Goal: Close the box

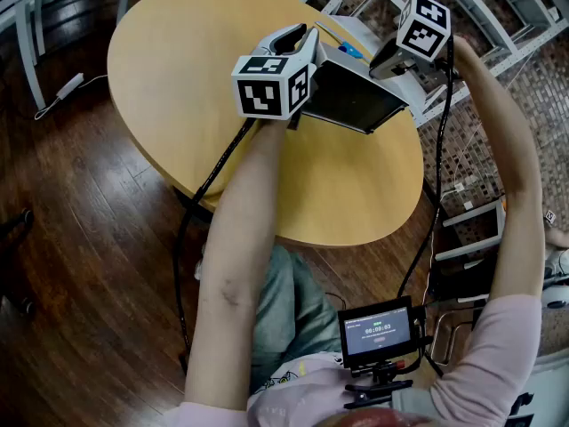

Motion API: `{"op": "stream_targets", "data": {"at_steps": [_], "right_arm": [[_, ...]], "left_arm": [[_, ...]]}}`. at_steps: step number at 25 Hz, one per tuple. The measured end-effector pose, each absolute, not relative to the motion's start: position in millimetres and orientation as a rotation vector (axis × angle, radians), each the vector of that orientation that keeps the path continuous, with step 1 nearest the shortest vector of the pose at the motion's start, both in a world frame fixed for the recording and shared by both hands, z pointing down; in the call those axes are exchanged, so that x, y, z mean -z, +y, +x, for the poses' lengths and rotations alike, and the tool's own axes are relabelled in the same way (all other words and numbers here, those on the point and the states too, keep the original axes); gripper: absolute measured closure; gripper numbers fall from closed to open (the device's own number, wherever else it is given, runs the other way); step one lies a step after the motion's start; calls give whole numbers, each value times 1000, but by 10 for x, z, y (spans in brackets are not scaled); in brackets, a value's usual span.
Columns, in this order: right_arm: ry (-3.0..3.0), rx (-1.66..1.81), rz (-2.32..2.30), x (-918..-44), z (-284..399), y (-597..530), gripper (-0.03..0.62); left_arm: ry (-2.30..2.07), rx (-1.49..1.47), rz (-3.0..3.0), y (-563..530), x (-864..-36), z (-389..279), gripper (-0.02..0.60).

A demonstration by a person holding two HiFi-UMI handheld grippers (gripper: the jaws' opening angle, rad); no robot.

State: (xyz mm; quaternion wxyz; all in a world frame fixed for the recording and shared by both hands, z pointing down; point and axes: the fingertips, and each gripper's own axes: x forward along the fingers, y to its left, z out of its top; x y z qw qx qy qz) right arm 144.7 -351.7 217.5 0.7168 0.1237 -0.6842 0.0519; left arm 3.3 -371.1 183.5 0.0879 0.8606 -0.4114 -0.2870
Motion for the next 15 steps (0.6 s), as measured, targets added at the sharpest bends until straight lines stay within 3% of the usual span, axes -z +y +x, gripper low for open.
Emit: {"op": "stream_targets", "data": {"at_steps": [10,15], "right_arm": [[-1570,-20,420,-1123,1562,-3565,519],[-1583,-9,411,-1058,1557,-3551,519]], "left_arm": [[-1253,911,2493,-3769,-1795,-104,540],[-1276,958,2437,-3809,-1811,-238,540]]}}
